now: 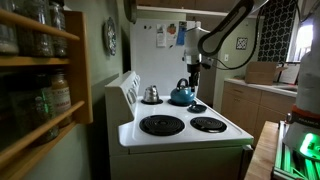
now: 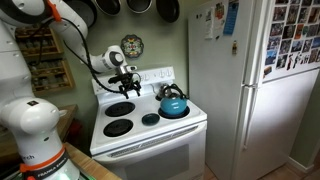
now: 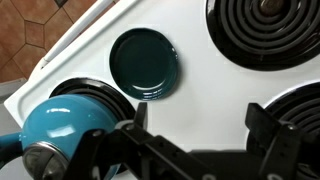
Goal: Move the plate on the stove forward
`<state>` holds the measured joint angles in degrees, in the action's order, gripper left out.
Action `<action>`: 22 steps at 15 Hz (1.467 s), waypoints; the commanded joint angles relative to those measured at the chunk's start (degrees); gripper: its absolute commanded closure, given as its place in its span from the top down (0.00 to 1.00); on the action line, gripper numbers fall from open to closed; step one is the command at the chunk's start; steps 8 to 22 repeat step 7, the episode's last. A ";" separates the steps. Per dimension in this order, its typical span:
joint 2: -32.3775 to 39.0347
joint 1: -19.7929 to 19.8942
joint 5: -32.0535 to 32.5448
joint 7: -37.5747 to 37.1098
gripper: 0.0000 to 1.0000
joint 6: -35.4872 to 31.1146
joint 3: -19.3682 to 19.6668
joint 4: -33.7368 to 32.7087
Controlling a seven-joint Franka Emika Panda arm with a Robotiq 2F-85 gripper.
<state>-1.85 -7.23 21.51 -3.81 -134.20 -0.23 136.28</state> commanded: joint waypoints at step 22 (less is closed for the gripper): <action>-3.47 1.59 -2.88 11.18 1.00 4.32 -1.92 0.37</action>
